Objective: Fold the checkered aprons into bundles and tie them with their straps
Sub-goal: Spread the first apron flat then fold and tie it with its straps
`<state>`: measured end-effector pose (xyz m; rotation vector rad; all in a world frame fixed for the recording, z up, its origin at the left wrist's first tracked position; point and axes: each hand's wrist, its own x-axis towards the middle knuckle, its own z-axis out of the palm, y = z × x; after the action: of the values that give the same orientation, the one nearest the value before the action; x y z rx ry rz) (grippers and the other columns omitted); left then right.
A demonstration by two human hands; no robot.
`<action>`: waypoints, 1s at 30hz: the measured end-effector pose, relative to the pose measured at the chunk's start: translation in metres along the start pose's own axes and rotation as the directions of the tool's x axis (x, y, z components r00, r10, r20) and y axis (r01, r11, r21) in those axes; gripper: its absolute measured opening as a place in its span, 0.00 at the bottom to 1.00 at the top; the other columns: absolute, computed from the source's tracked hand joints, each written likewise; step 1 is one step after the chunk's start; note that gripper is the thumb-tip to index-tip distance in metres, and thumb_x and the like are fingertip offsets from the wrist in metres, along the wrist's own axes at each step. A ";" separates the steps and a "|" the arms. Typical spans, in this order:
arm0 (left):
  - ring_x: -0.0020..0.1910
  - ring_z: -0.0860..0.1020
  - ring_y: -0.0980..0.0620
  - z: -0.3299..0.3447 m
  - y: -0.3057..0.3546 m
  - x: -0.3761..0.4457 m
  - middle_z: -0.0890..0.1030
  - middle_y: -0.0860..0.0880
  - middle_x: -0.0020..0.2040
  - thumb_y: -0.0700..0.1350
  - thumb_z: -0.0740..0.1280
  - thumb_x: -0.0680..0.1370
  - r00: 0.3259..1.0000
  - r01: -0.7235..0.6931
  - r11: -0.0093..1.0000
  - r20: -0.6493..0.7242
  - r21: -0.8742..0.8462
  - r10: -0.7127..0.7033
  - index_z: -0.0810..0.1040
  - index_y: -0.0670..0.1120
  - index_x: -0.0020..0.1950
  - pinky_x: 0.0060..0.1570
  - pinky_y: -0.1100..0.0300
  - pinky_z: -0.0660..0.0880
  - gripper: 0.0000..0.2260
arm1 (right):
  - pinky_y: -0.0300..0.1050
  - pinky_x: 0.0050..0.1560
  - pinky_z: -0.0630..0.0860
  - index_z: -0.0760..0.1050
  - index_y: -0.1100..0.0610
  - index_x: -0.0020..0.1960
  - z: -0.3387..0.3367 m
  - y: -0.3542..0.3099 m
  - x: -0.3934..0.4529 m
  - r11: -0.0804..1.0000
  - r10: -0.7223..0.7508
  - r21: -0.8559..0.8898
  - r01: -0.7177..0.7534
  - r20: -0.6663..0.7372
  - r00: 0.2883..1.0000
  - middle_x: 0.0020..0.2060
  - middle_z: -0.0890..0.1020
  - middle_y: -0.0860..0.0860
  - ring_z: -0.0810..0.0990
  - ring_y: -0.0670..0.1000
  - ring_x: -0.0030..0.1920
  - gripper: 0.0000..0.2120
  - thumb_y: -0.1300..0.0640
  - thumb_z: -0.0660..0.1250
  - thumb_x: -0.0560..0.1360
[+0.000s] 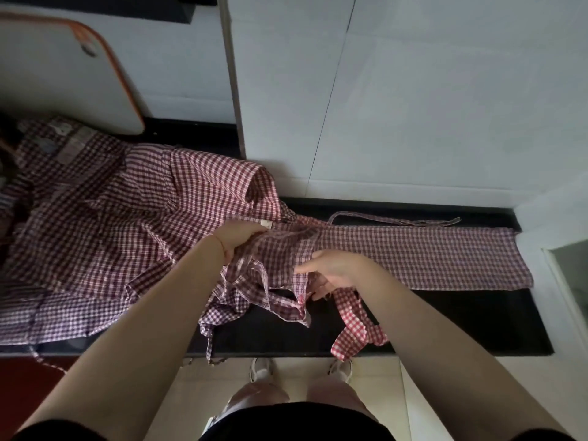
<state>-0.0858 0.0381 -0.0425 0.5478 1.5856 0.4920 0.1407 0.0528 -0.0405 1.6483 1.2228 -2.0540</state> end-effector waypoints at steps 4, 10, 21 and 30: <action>0.47 0.83 0.45 -0.028 0.023 -0.010 0.85 0.43 0.48 0.49 0.75 0.73 0.988 -0.084 0.987 0.141 0.136 0.065 0.81 0.41 0.58 0.55 0.50 0.78 0.17 | 0.51 0.48 0.83 0.75 0.62 0.64 0.013 -0.020 -0.002 0.992 -0.075 0.098 0.079 -0.042 0.996 0.51 0.84 0.59 0.85 0.56 0.45 0.14 0.60 0.67 0.80; 0.51 0.77 0.48 -0.046 0.028 -0.009 0.78 0.45 0.58 0.40 0.72 0.75 0.832 -0.294 0.726 -0.208 0.621 0.515 0.80 0.50 0.55 0.50 0.55 0.77 0.11 | 0.63 0.68 0.71 0.65 0.58 0.71 0.032 -0.044 0.006 0.912 -0.252 0.336 0.237 -0.001 0.968 0.64 0.78 0.58 0.80 0.59 0.60 0.19 0.59 0.65 0.81; 0.38 0.79 0.52 -0.001 -0.027 -0.029 0.83 0.50 0.39 0.70 0.66 0.72 0.980 -0.075 0.726 -0.084 0.684 0.180 0.81 0.43 0.44 0.44 0.57 0.77 0.28 | 0.47 0.58 0.80 0.75 0.68 0.54 0.044 -0.059 0.027 0.882 -0.273 0.375 0.284 -0.083 0.958 0.56 0.77 0.64 0.81 0.56 0.51 0.10 0.74 0.56 0.78; 0.41 0.78 0.52 -0.002 -0.034 -0.023 0.83 0.48 0.46 0.39 0.67 0.76 0.955 -0.117 0.907 -0.203 0.405 0.214 0.82 0.45 0.44 0.41 0.59 0.79 0.05 | 0.48 0.51 0.82 0.82 0.60 0.54 0.037 -0.055 0.030 0.939 -0.278 -0.291 0.183 -0.329 0.903 0.50 0.84 0.56 0.84 0.54 0.49 0.08 0.65 0.67 0.77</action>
<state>-0.0885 -0.0029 -0.0444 0.9626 1.8978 0.3813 0.0702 0.0698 -0.0412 1.8884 1.8027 -1.6554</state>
